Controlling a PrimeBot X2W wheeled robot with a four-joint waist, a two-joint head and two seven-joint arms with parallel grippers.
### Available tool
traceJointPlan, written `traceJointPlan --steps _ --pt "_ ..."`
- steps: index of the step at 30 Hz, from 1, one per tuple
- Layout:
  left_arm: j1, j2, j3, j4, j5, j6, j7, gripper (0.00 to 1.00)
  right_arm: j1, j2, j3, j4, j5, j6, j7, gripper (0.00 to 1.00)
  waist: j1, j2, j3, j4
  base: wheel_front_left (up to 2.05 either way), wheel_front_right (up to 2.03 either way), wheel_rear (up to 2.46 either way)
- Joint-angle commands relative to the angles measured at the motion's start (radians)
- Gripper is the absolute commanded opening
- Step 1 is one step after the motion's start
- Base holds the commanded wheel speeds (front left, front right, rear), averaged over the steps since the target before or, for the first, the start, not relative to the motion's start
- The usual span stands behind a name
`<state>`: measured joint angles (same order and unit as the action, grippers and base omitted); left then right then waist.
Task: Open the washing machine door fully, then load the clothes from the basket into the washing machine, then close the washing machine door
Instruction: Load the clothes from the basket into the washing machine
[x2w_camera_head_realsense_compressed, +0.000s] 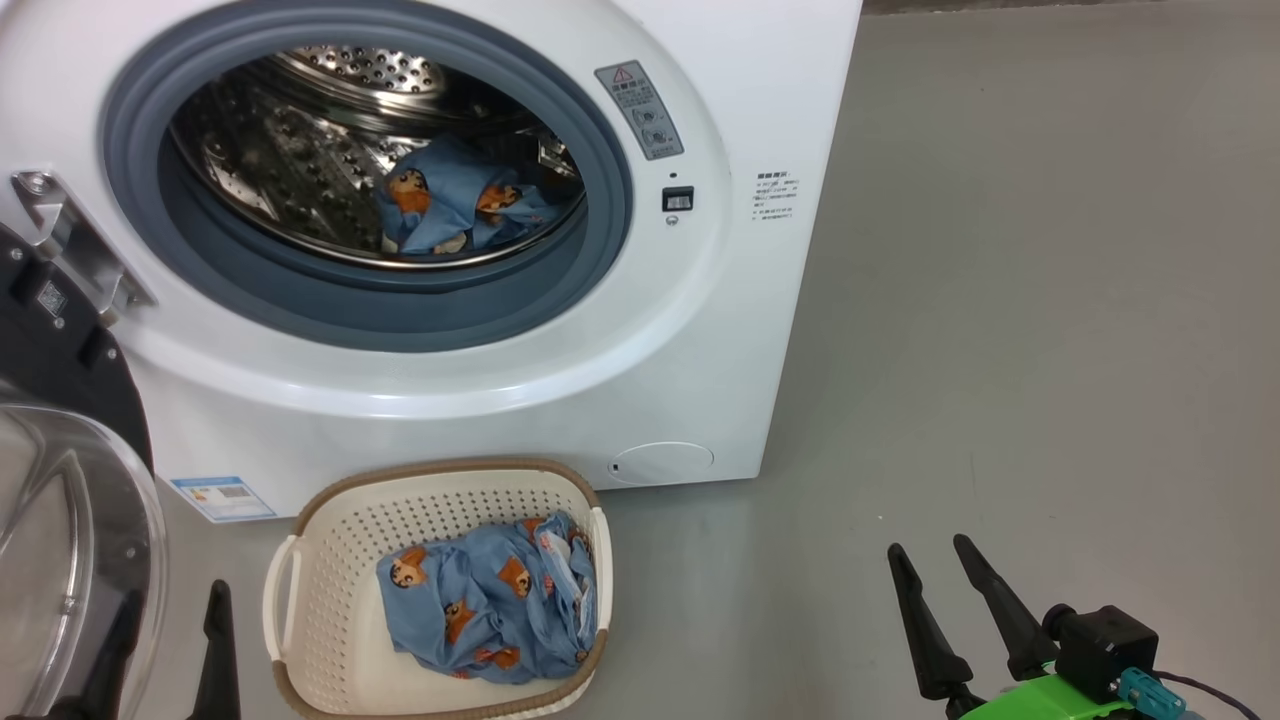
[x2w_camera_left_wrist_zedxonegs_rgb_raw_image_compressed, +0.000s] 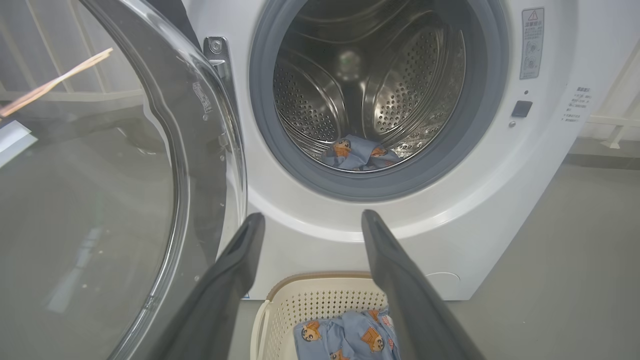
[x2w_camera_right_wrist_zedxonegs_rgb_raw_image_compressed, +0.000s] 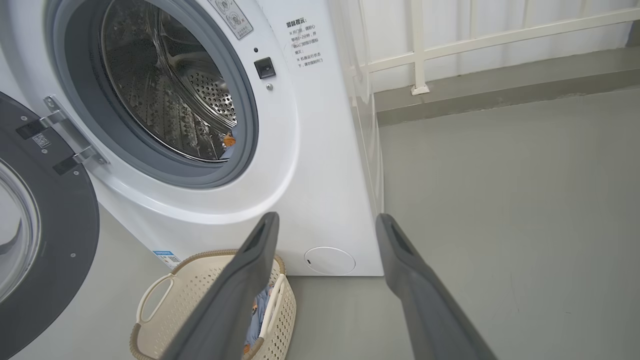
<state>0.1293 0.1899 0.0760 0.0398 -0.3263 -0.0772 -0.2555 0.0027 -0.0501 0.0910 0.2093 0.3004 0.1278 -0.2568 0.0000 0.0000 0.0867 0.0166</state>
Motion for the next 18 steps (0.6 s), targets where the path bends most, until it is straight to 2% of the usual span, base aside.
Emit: traceJointPlan --steps 1,18 --pt "-0.015 0.008 0.044 -0.018 0.014 -0.006 -0.006 1.00 0.003 0.000 0.026 -0.027 -0.015 0.003 -0.005 1.00 0.0000 0.0000 -0.002 0.002 0.00 0.00 0.00" --pt "-0.007 -0.036 0.065 0.002 0.038 -0.034 -0.006 1.00 0.008 0.000 0.030 -0.025 -0.016 0.003 -0.005 1.00 0.0000 0.0000 -0.011 0.005 0.00 0.00 0.00"
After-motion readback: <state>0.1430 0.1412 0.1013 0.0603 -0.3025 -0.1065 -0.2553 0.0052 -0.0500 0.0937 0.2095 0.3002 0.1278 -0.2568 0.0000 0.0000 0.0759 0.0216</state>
